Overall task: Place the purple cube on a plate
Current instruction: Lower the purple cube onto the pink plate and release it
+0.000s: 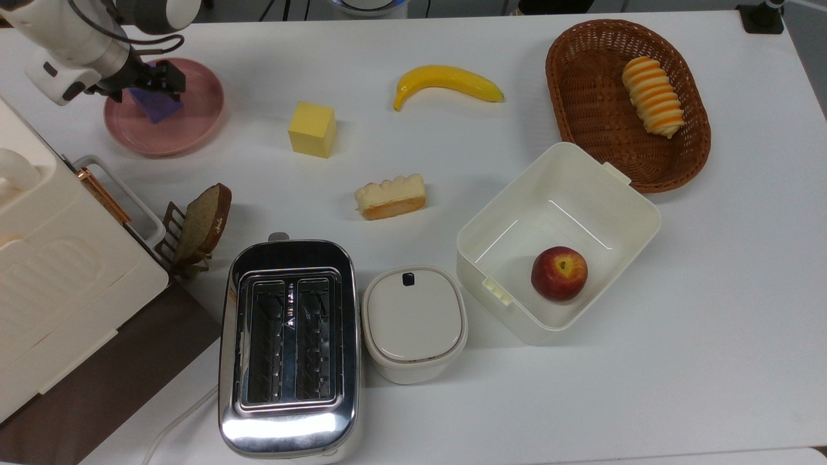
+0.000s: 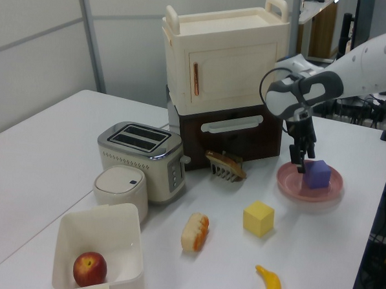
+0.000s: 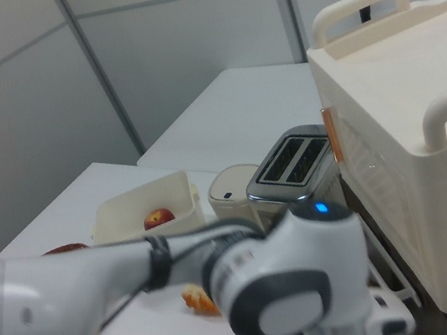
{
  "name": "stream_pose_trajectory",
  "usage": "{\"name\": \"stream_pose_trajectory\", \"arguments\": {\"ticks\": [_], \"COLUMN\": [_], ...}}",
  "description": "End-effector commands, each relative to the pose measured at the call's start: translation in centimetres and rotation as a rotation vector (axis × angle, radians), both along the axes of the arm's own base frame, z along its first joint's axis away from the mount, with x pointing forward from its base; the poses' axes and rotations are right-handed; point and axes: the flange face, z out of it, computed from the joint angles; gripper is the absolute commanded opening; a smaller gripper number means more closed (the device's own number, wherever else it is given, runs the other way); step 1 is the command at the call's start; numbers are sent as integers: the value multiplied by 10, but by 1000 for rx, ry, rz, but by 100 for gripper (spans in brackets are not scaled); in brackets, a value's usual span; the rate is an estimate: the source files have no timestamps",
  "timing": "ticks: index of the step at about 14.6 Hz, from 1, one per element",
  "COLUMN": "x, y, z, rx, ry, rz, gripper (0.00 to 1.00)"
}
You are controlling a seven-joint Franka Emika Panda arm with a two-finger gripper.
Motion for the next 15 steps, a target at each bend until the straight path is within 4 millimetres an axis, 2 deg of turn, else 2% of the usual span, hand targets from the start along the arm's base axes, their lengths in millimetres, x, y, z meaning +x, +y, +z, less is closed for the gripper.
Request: {"name": "stream_pose_trajectory", "arguments": {"ticks": [1, 3, 5, 7, 8, 9, 10, 13, 15], "x": [8, 18, 23, 29, 34, 38, 41, 43, 46], "y": [67, 115, 166, 217, 245, 265, 280, 307, 320], "z": [102, 143, 172, 189, 192, 199, 202, 210, 222], "rx": [29, 9, -8, -16, -24, -38, -39, -28, -34], "ry": [-57, -87, -129, -164, -172, -190, -199, -222, -241], "rz": [14, -34, -68, -70, -70, -78, -72, -41, -14], "gripper": [100, 100, 100, 100, 100, 100, 100, 100, 100]}}
